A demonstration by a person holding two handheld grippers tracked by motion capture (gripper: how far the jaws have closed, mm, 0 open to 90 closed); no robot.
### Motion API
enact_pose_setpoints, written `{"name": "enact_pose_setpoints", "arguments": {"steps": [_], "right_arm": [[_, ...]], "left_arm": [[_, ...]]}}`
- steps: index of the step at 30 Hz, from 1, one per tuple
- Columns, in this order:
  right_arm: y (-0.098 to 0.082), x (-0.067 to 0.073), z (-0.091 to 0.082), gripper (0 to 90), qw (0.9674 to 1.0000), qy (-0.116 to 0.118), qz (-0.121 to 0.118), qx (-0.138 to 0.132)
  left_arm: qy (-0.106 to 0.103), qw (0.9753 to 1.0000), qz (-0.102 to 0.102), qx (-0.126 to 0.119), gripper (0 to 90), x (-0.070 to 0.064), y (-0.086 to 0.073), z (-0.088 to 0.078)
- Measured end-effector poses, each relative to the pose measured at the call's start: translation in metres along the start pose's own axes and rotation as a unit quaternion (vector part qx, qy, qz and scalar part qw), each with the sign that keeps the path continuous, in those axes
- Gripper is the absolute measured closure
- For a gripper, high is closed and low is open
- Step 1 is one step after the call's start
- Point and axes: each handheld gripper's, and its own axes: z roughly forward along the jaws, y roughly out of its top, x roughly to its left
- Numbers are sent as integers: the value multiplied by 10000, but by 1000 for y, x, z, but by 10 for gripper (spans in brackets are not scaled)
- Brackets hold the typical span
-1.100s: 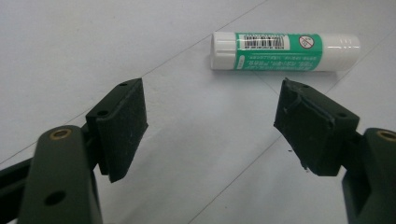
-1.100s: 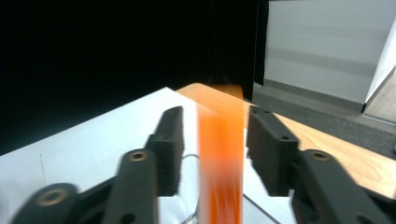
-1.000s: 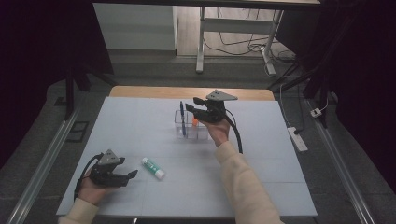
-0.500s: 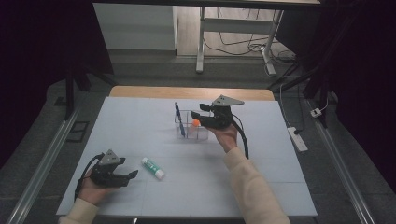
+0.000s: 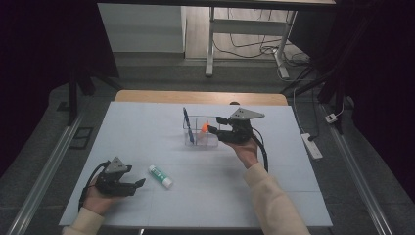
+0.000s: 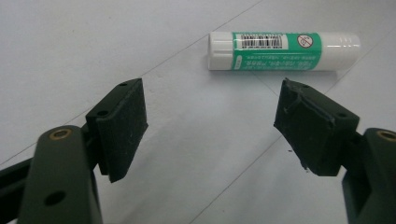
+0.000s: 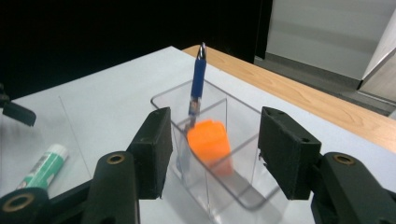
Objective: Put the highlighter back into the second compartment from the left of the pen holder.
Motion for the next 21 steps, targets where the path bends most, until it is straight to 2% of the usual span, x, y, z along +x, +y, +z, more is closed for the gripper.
{"name": "enact_pose_setpoints", "arguments": {"steps": [13, 21], "right_arm": [[-18, 3, -32, 446, 9999, -80, 13, 115], [-35, 3, -58, 446, 9997, -76, 84, 231]], "left_arm": [[-11, 10000, 2, -6, 250, 1, 1, 1], [-10, 10000, 8, -1, 250, 0, 2, 2]]}}
